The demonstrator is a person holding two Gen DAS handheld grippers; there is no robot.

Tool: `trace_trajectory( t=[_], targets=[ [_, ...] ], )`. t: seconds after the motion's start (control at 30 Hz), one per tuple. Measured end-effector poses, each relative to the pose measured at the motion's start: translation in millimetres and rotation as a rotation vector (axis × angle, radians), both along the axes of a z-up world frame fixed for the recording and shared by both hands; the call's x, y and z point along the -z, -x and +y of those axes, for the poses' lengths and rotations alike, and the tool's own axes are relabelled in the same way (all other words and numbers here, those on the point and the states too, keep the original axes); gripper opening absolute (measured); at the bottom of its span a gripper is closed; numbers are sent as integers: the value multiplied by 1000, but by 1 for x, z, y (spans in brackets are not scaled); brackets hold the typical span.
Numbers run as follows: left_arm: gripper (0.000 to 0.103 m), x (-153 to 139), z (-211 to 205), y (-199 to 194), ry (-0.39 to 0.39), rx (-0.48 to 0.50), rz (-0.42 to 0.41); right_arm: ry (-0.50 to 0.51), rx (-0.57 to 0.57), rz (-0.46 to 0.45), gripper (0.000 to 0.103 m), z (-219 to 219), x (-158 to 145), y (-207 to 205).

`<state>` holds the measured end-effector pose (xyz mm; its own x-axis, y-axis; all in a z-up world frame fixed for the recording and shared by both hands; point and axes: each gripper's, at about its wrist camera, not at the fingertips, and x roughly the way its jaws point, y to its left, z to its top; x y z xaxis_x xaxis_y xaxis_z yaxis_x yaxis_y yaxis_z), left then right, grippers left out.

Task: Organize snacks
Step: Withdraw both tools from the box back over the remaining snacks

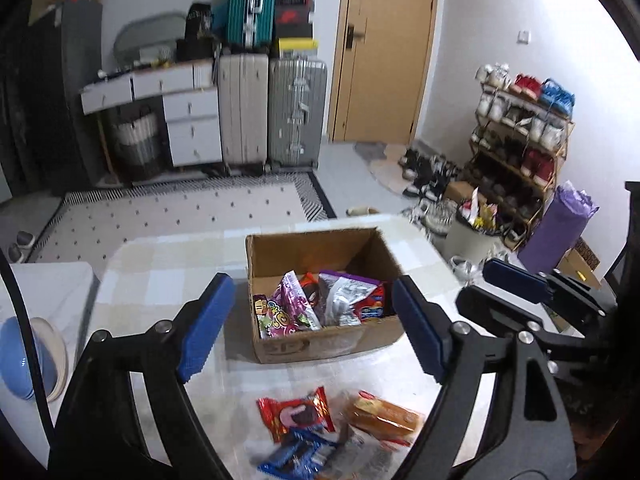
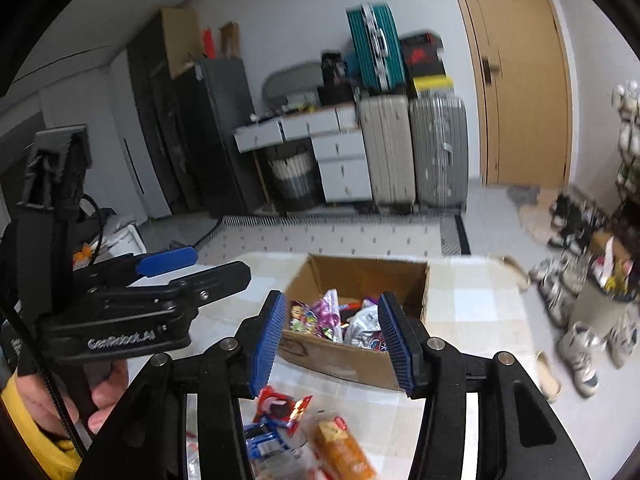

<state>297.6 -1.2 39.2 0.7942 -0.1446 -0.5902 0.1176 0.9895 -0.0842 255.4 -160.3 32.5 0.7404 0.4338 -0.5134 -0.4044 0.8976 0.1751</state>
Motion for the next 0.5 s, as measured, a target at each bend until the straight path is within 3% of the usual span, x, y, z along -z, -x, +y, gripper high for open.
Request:
trace_trajectory(
  t=[0.13,0.27,0.5],
  targets=[
    [86,-27,-1,57,-14,-34,-45,-30,-1,-64,63,-7,-24,56],
    [103,-46,-4,114,4,-42,-93,-52,1,-130,67,-14,-40,111],
    [102,-66,-5,205,29,-44,-154,-41,24,-228,82,-19,-54,187]
  ],
)
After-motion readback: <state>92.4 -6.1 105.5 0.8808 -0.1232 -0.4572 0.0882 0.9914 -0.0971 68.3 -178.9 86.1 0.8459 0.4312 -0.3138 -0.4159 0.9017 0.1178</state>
